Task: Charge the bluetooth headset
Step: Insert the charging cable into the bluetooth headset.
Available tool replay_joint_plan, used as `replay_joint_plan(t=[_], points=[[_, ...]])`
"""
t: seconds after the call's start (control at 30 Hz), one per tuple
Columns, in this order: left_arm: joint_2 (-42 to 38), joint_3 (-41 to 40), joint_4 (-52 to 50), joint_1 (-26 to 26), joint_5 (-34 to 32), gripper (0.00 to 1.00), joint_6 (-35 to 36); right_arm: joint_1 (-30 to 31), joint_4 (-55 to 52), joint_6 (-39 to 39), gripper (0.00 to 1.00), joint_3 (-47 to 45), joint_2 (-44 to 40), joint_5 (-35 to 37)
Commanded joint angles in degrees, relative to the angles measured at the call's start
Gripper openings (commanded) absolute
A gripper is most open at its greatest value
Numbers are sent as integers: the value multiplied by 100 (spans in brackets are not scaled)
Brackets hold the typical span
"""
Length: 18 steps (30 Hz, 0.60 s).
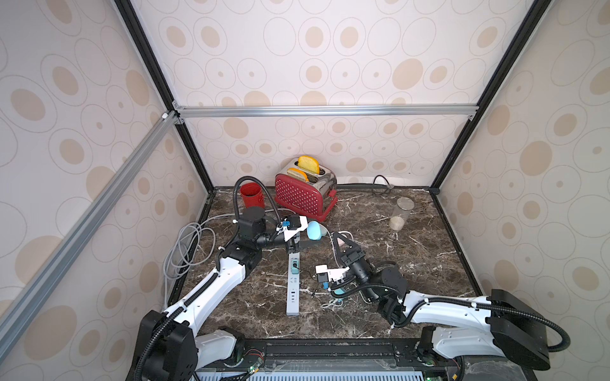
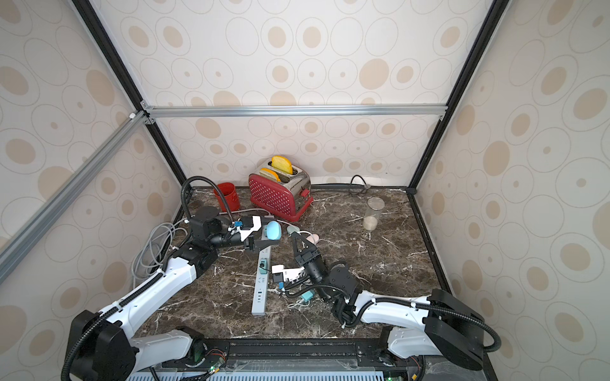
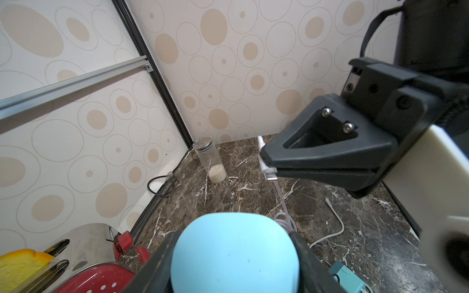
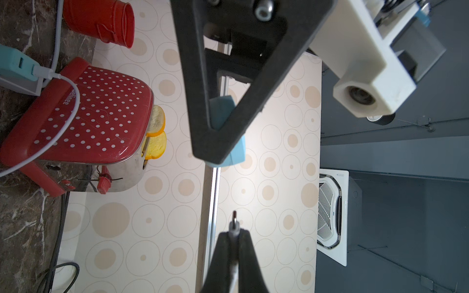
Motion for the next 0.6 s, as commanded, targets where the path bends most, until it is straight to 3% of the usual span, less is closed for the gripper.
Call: replay_joint_plan(t=[0.0,0.17,0.57], points=[[-233,9,127,27,392,48,-27,38,300,-99,0,38,-92,70],[-340,46,-190,28,498,49,176,82,280,-87,0,56,-131,28],[-94,62,144,22,439,47,-218,132,168,-2,0,306,110,66]])
